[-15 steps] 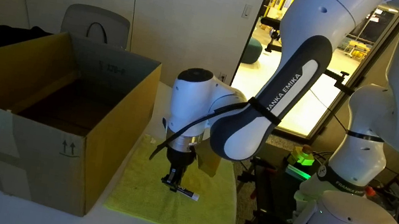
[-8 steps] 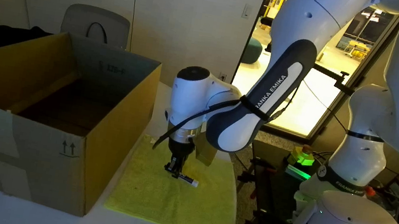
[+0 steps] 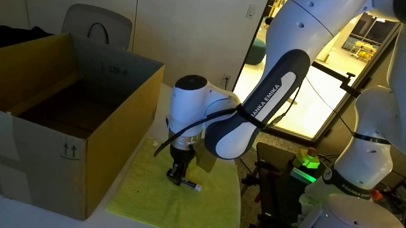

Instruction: Put the marker on the yellow crop, wrap the marker up with the yellow cloth and put them in the box

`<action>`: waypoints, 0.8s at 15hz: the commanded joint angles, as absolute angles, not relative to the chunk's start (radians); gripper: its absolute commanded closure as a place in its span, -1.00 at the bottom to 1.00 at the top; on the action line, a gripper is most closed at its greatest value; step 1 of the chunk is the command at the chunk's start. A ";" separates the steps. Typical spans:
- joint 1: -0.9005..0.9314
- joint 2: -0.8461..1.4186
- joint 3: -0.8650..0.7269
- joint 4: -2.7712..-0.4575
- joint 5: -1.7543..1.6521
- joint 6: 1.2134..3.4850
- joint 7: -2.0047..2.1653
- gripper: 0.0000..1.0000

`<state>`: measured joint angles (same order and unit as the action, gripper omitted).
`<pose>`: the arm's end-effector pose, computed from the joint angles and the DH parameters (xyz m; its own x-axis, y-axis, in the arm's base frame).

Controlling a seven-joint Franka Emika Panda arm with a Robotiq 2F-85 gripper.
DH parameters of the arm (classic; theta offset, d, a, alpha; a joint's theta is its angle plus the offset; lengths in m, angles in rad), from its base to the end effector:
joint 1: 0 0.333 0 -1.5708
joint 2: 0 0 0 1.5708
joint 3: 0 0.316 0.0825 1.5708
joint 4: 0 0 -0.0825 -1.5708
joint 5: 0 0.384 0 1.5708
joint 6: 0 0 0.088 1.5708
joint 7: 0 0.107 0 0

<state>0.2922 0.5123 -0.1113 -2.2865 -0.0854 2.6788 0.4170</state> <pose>0.5007 0.0897 0.1188 0.9856 -0.1503 -0.0780 -0.1399 -0.9822 0.1254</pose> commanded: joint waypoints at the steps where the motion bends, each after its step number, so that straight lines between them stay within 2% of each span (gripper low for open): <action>1: 0.318 0.483 -0.130 -2.291 -0.127 2.685 0.450 -0.44; 4: 0.351 0.419 -0.145 -2.327 -0.165 2.690 0.494 -0.89; 5: 0.357 0.400 -0.138 -2.338 -0.170 2.695 0.507 -0.98; 12: 0.339 0.372 0.044 -2.375 -0.077 2.799 0.439 -1.00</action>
<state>0.3505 0.3809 -0.0238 -2.3476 -0.1262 2.7421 0.4754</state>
